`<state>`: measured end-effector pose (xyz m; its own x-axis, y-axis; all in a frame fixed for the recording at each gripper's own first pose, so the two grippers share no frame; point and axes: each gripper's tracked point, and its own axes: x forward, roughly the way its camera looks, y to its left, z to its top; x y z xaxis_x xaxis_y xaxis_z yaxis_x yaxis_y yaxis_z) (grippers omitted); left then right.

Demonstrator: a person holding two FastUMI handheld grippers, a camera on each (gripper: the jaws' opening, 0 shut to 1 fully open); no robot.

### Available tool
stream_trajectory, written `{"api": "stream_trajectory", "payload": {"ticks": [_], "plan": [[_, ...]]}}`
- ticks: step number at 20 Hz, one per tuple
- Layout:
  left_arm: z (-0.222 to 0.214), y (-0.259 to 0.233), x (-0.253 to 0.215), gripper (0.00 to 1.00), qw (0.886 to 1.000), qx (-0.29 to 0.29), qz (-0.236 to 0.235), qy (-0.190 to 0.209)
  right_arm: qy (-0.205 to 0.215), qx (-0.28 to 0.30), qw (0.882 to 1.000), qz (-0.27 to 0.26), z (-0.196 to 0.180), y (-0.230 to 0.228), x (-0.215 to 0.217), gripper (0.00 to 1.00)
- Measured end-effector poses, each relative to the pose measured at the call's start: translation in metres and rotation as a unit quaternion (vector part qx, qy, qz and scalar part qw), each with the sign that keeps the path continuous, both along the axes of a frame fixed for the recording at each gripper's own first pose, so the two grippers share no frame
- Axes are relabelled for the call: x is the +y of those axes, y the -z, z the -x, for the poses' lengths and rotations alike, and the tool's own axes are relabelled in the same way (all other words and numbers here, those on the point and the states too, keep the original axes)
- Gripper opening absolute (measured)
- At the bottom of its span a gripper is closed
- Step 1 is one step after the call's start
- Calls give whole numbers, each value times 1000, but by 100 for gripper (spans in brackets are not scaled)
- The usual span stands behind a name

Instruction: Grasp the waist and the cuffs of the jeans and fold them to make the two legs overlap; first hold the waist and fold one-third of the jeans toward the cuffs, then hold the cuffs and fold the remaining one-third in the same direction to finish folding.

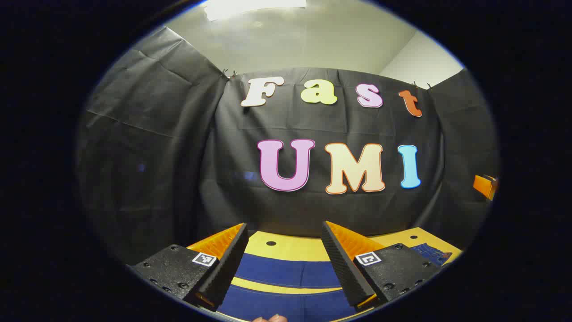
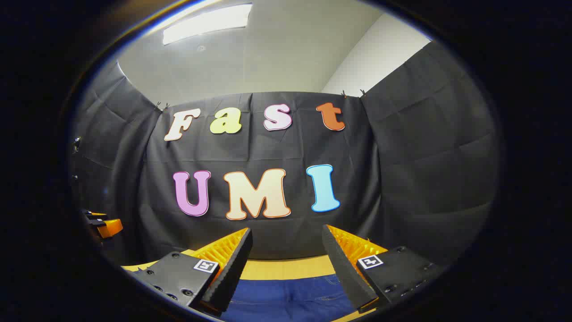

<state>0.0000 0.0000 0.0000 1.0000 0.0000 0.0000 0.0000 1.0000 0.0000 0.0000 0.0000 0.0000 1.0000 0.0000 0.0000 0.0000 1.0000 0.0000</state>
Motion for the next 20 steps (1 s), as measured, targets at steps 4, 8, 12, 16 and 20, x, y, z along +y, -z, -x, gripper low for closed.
{"api": "stream_trajectory", "payload": {"ticks": [4,8,12,16,20], "plan": [[3,1,0,96,1000,-1,4,-1,-2,3,1000,4,-3,3,-5,100],[5,3,3,96,1000,1,-7,-7,-5,5,1000,2,-3,4,-5,97],[11,7,4,96,1000,6,-9,-8,-12,4,1000,5,-4,2,-2,97],[14,17,7,96,1000,13,-22,-3,-16,9,1000,4,-2,7,1,94],[24,43,12,96,997,36,-65,24,-16,19,1000,9,2,19,4,96]]}}
